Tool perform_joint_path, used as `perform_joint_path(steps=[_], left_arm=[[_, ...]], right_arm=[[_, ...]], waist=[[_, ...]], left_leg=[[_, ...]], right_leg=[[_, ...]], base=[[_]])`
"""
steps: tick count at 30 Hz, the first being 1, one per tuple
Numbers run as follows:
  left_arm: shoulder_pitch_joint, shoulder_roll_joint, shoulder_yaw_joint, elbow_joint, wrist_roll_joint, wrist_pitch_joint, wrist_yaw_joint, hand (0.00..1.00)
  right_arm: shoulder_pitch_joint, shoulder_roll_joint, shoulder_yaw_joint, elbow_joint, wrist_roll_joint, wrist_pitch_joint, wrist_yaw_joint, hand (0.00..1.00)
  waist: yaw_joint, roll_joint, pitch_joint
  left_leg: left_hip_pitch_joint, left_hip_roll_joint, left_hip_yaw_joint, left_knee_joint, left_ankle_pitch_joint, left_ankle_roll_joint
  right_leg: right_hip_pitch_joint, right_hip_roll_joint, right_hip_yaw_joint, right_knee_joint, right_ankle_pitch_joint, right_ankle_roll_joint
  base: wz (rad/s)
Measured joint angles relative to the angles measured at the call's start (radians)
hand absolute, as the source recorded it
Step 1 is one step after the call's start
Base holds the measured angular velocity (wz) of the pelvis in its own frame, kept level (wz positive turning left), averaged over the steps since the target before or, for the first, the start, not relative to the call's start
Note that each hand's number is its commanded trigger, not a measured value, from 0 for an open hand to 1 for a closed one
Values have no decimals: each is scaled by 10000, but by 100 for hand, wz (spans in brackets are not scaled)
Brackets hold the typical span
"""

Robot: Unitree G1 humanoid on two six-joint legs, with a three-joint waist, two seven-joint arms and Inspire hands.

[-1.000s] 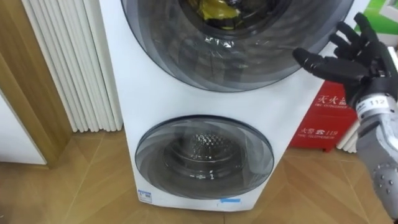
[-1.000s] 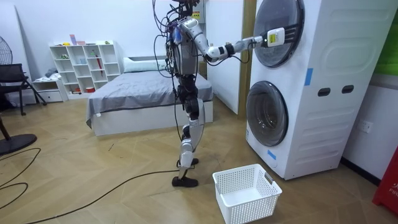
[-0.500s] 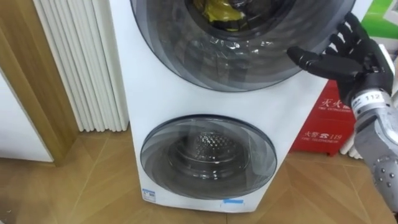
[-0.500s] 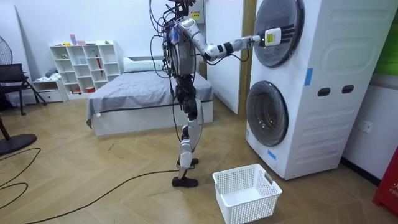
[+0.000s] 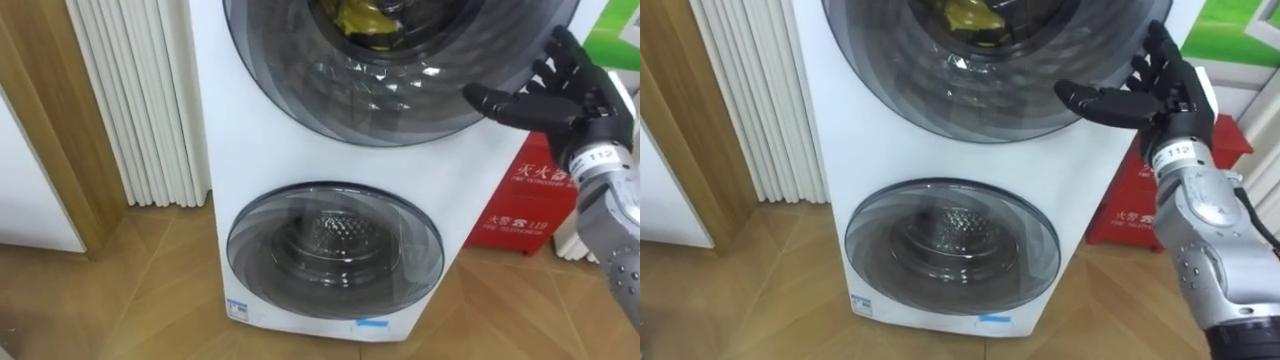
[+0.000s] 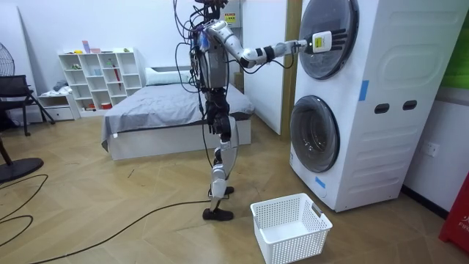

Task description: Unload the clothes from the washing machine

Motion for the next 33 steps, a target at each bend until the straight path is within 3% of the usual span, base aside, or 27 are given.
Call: perform_joint_path(steps=[8, 12, 15, 26, 33], left_arm=[[-85, 47, 3, 2, -2, 12, 102, 0], [-82, 31, 6, 11, -3, 25, 277, 0], [-86, 46, 33, 12, -5, 46, 401, 0], [-209, 64, 26, 5, -8, 278, 530, 0], [-361, 148, 29, 5, -9, 294, 520, 0]], right_arm=[[-150, -36, -35, 566, -39, -225, 49, 0], [-150, -70, -62, 662, -93, -386, 97, 0], [-151, -95, -63, 984, -75, -446, 245, 0], [-151, -441, -55, 2216, -104, 243, 659, 0], [-151, -491, -56, 2414, -189, 337, 664, 0]], waist=[[-8, 195, 68], [-45, 401, -34], [-58, 506, -58], [-258, 392, -34], [-267, 334, -55]], left_leg=[[-190, -10, -186, 280, 1, 10], [-250, -35, -262, 312, 32, 38], [-92, -33, -267, 237, 42, 34], [-148, -39, -341, 236, 47, 25], [-131, -40, -335, 211, 51, 25]], right_leg=[[-43, -12, -327, 91, 7, -4], [-48, -17, -403, 88, 10, 0], [115, -21, -420, 79, 10, 1], [88, -12, -457, 83, 9, 1], [25, -15, -460, 82, 9, 1]], base=[[7], [7], [0], [2], [0]])
